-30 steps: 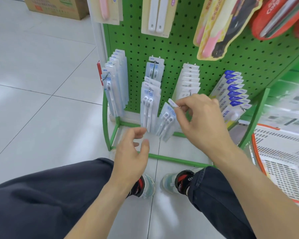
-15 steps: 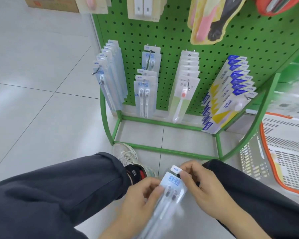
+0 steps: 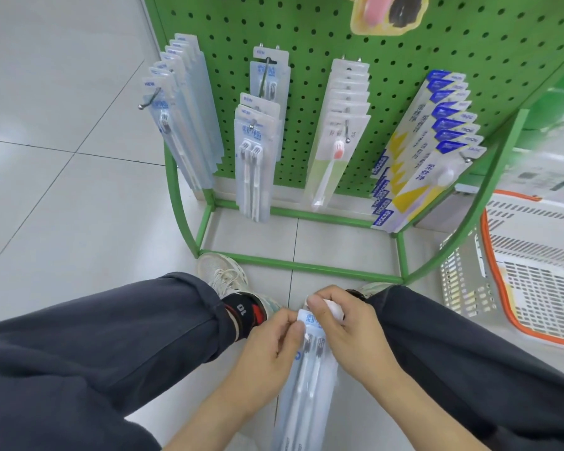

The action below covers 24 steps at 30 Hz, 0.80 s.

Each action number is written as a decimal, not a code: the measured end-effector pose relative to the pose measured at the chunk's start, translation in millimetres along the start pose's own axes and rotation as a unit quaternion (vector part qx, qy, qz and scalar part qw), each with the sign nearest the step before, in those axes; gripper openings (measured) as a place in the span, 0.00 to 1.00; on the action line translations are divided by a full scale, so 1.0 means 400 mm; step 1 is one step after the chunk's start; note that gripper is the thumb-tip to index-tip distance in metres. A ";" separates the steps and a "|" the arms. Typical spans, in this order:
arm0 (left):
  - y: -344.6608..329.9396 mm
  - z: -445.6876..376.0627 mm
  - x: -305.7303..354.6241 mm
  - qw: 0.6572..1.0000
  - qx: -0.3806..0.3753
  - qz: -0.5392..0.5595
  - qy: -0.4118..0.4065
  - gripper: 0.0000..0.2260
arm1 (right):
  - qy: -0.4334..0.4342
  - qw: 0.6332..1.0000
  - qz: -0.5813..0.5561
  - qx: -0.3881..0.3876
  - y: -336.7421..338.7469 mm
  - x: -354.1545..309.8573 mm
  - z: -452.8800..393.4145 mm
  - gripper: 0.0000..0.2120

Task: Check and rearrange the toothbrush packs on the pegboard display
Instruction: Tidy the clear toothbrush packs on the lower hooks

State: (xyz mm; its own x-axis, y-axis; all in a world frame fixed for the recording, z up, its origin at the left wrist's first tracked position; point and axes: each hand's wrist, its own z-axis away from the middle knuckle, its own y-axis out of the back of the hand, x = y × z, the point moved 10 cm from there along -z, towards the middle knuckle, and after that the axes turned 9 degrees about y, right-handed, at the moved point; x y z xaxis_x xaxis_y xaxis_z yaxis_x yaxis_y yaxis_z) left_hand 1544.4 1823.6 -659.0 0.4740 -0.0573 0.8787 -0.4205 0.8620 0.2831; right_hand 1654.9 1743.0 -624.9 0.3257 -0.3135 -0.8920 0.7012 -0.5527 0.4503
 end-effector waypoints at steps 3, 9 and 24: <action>0.021 -0.020 0.000 1.000 0.017 -0.006 -0.009 0.10 | -0.007 1.000 -0.029 0.009 0.001 0.013 -0.003 0.05; 0.041 -0.027 -0.008 0.997 0.066 0.024 0.009 0.07 | 0.048 0.998 -0.023 -0.020 -0.012 -0.001 -0.005 0.22; 0.071 -0.006 0.022 0.986 0.030 0.147 0.068 0.08 | 0.065 0.994 -0.083 -0.025 -0.041 -0.042 0.028 0.12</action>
State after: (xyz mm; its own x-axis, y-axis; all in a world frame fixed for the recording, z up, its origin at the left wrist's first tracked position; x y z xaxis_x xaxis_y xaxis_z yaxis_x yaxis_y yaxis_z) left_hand 1538.5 1848.7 -644.1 0.4221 0.2610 0.8681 -0.5986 0.7994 0.0507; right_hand 1631.0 1748.8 -616.7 0.2807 -0.1167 -0.9527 0.7820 -0.5477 0.2975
